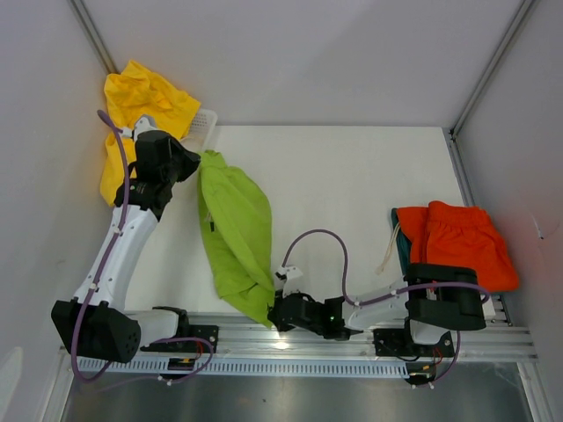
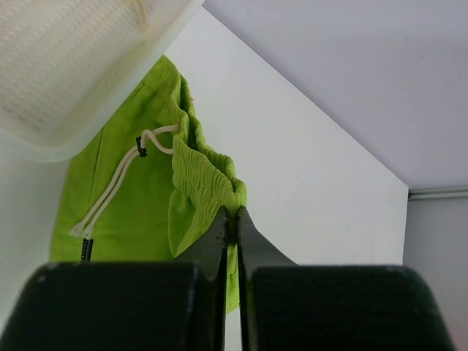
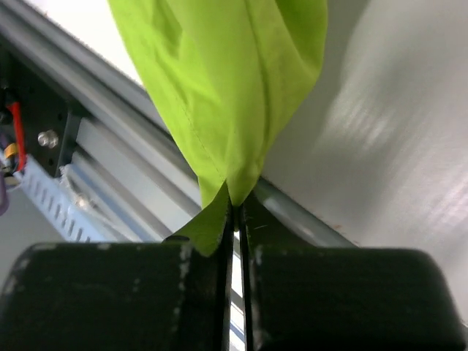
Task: Fold and stack the shorts
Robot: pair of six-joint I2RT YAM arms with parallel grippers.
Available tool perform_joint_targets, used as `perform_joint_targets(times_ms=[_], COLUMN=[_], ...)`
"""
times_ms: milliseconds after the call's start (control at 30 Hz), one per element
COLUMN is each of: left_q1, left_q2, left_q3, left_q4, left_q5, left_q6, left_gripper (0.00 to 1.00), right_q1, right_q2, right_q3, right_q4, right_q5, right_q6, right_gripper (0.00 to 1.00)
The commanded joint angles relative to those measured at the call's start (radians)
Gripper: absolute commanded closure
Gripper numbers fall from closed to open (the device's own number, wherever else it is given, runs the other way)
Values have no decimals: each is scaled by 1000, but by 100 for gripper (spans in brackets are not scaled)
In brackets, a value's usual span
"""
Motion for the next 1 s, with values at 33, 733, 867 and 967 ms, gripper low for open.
perform_joint_targets(times_ms=[33, 733, 867, 967], left_q1=[17, 46, 46, 46], left_q2=[-33, -347, -346, -305], left_q3=[74, 623, 617, 601], left_q4=[1, -220, -211, -176], left_q5=[-7, -39, -50, -28], left_q6=[-32, -173, -178, -190], left_gripper=[100, 100, 100, 100], right_q1=[-37, -119, -120, -125], right_q2=[-158, -723, -677, -611], right_q3=[112, 1083, 1212, 1264], right_q4=[-314, -1413, -1465, -1516], right_q5=[146, -34, 65, 257], right_q6=[-39, -573, -610, -636], right_gripper=[100, 100, 100, 100])
